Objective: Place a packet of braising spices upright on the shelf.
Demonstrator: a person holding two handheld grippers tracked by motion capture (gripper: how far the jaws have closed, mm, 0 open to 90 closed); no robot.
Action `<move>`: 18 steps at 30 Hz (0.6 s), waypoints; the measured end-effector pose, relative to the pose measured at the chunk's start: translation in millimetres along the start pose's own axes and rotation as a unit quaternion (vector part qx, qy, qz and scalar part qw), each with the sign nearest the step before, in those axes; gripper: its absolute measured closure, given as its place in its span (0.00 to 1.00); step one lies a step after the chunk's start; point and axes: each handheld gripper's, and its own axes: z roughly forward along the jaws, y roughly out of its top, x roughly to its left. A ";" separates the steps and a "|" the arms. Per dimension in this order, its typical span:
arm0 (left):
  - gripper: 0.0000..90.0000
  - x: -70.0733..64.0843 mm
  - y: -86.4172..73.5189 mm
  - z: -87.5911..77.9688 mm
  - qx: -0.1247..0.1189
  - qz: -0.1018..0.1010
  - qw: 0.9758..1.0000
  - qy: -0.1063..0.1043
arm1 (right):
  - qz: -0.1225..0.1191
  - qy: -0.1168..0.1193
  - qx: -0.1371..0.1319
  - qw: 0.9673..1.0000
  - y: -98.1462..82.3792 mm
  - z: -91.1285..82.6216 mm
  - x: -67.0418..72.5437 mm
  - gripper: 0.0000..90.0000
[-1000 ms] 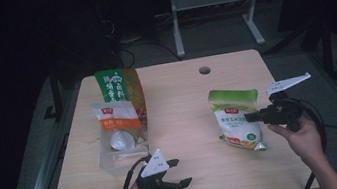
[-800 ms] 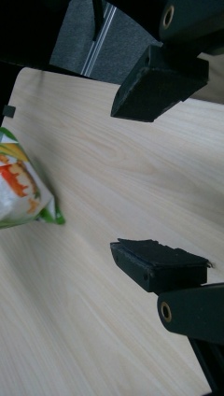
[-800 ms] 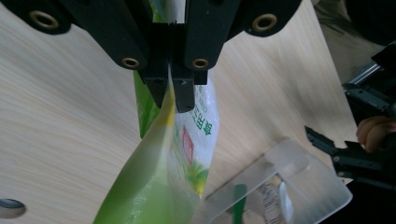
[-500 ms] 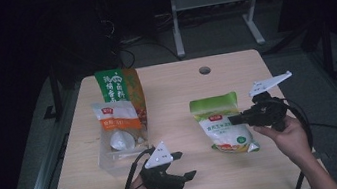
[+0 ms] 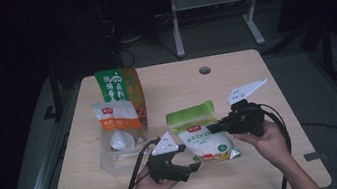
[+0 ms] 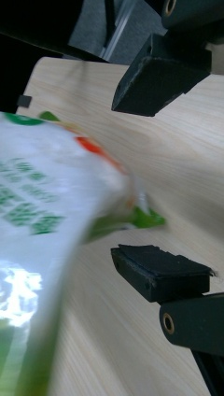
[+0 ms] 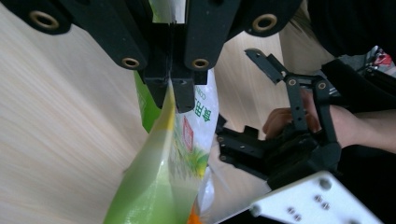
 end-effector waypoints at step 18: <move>0.98 9.4 10.8 1.5 -0.026 -0.034 0.999 0.032 | -0.010 0.006 0.009 1.000 -22.0 16.8 -5.0 0.99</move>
